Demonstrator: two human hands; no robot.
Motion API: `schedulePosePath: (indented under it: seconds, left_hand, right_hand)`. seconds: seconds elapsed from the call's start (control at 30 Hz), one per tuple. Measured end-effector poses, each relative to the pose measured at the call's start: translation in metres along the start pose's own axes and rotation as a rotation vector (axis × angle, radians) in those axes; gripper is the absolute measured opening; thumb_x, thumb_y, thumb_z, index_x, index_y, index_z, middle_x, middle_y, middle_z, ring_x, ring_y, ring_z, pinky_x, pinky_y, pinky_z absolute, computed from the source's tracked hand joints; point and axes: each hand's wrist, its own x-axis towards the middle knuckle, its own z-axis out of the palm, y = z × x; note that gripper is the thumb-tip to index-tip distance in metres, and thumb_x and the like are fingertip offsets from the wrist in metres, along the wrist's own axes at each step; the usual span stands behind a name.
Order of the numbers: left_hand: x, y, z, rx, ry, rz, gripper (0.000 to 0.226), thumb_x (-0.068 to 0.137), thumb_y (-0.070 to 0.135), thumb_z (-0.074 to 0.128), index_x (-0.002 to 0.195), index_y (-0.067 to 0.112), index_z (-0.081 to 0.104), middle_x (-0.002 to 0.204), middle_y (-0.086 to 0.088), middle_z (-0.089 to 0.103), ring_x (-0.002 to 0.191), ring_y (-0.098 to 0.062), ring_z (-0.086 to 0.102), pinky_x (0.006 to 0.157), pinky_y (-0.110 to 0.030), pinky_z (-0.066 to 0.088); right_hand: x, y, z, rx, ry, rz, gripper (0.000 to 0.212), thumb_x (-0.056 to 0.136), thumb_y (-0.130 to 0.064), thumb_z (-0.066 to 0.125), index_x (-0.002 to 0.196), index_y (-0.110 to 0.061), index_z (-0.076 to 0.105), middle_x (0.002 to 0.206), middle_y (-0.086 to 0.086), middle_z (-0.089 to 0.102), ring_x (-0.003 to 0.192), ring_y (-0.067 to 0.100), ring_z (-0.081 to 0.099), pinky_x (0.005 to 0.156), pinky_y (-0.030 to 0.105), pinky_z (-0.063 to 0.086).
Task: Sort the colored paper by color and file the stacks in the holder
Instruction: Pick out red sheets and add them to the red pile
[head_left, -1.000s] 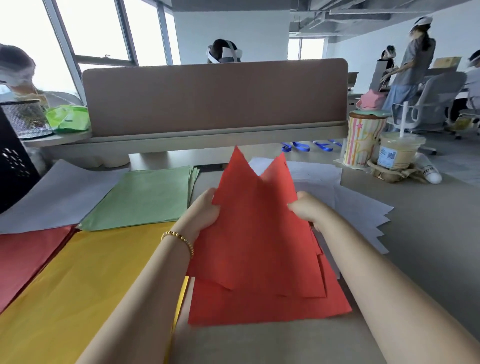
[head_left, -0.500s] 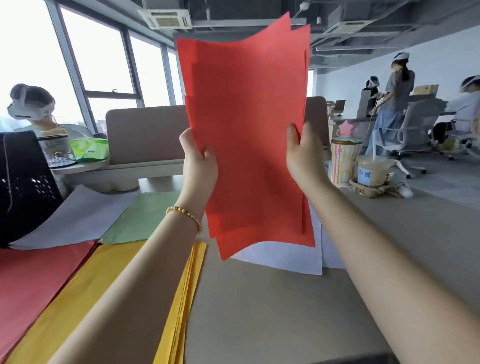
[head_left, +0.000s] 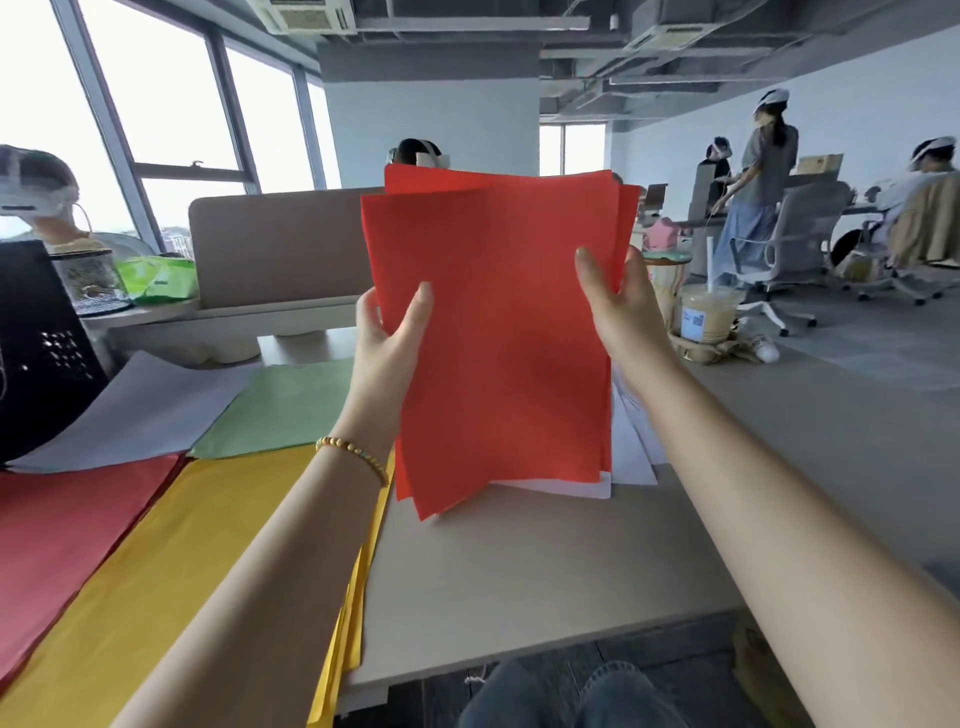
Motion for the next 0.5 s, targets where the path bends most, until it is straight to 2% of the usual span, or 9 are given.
schedulePosePath:
  seconds: [0.07, 0.13, 0.2, 0.23, 0.27, 0.33, 0.4, 0.43, 0.5]
  left_hand:
    - [-0.001, 0.001, 0.002, 0.025, -0.055, -0.03, 0.024, 0.088, 0.029, 0.064, 0.109, 0.02, 0.058, 0.102, -0.003, 0.069, 0.089, -0.018, 0.067, 0.084, -0.04, 0.056]
    - [0.0, 0.005, 0.002, 0.073, -0.064, -0.014, 0.017, 0.088, 0.028, 0.064, 0.103, 0.02, 0.063, 0.097, -0.002, 0.07, 0.086, -0.016, 0.068, 0.082, -0.036, 0.056]
    - [0.002, 0.01, -0.003, 0.05, -0.048, 0.01, 0.013, 0.089, 0.027, 0.063, 0.101, 0.022, 0.063, 0.093, 0.004, 0.07, 0.081, -0.009, 0.068, 0.073, -0.027, 0.057]
    - [0.003, 0.01, -0.005, 0.033, -0.048, 0.011, 0.012, 0.089, 0.026, 0.063, 0.1, 0.023, 0.063, 0.091, 0.006, 0.071, 0.079, -0.006, 0.069, 0.068, -0.023, 0.056]
    - [0.002, 0.009, -0.006, 0.02, -0.053, 0.0, 0.013, 0.089, 0.026, 0.063, 0.101, 0.023, 0.063, 0.091, 0.007, 0.071, 0.078, -0.004, 0.069, 0.065, -0.02, 0.055]
    - [-0.001, 0.003, -0.006, 0.013, -0.06, -0.046, 0.013, 0.088, 0.026, 0.063, 0.101, 0.022, 0.063, 0.09, 0.006, 0.072, 0.078, -0.006, 0.07, 0.064, -0.022, 0.056]
    - [-0.001, -0.003, -0.001, 0.023, -0.035, -0.08, 0.009, 0.088, 0.028, 0.064, 0.095, 0.022, 0.065, 0.088, 0.005, 0.072, 0.077, -0.009, 0.07, 0.069, -0.028, 0.057]
    - [-0.001, -0.004, 0.001, 0.046, -0.016, -0.08, 0.008, 0.088, 0.029, 0.064, 0.091, 0.022, 0.066, 0.087, 0.005, 0.072, 0.076, -0.01, 0.07, 0.072, -0.03, 0.058]
    - [0.002, -0.002, 0.005, 0.095, 0.0, -0.073, 0.011, 0.088, 0.031, 0.063, 0.085, 0.022, 0.066, 0.084, 0.004, 0.071, 0.075, -0.01, 0.068, 0.076, -0.031, 0.057]
  right_hand:
    - [0.0, -0.003, 0.003, 0.002, -0.036, -0.012, 0.064, 0.089, -0.053, 0.05, 0.138, -0.014, 0.038, 0.133, -0.002, 0.052, 0.123, 0.012, 0.05, 0.105, 0.028, 0.038]
    - [0.001, -0.006, 0.003, -0.008, -0.048, -0.022, 0.094, 0.075, -0.07, 0.046, 0.147, -0.015, 0.022, 0.15, 0.002, 0.035, 0.137, 0.013, 0.035, 0.115, 0.035, 0.028]
    - [0.004, -0.005, 0.0, 0.001, -0.02, 0.006, 0.092, 0.082, -0.066, 0.044, 0.151, -0.017, 0.007, 0.158, 0.001, 0.017, 0.142, 0.012, 0.026, 0.114, 0.019, 0.019]
    - [0.006, -0.002, -0.003, 0.001, -0.015, 0.018, 0.084, 0.09, -0.057, 0.043, 0.151, -0.016, 0.001, 0.159, 0.0, 0.01, 0.143, 0.012, 0.024, 0.106, 0.01, 0.017]
    - [0.007, 0.001, -0.005, -0.002, -0.023, 0.033, 0.079, 0.094, -0.05, 0.041, 0.151, -0.016, -0.002, 0.159, 0.0, 0.006, 0.143, 0.011, 0.023, 0.101, 0.008, 0.019]
    - [0.005, 0.007, -0.005, -0.019, -0.038, 0.031, 0.077, 0.094, -0.049, 0.042, 0.151, -0.015, 0.003, 0.159, 0.002, 0.011, 0.143, 0.012, 0.022, 0.112, 0.02, 0.019]
    - [0.004, 0.012, -0.001, -0.045, -0.02, 0.007, 0.075, 0.092, -0.05, 0.046, 0.149, -0.013, 0.016, 0.152, 0.003, 0.031, 0.138, 0.013, 0.033, 0.116, 0.029, 0.025]
    - [0.004, 0.015, 0.0, -0.053, -0.018, 0.001, 0.069, 0.092, -0.049, 0.047, 0.146, -0.013, 0.023, 0.146, 0.001, 0.041, 0.132, 0.012, 0.04, 0.112, 0.024, 0.03]
    - [0.004, 0.017, 0.0, -0.051, -0.021, -0.002, 0.048, 0.095, -0.04, 0.047, 0.135, -0.016, 0.04, 0.124, -0.01, 0.055, 0.114, 0.005, 0.052, 0.092, 0.002, 0.036]
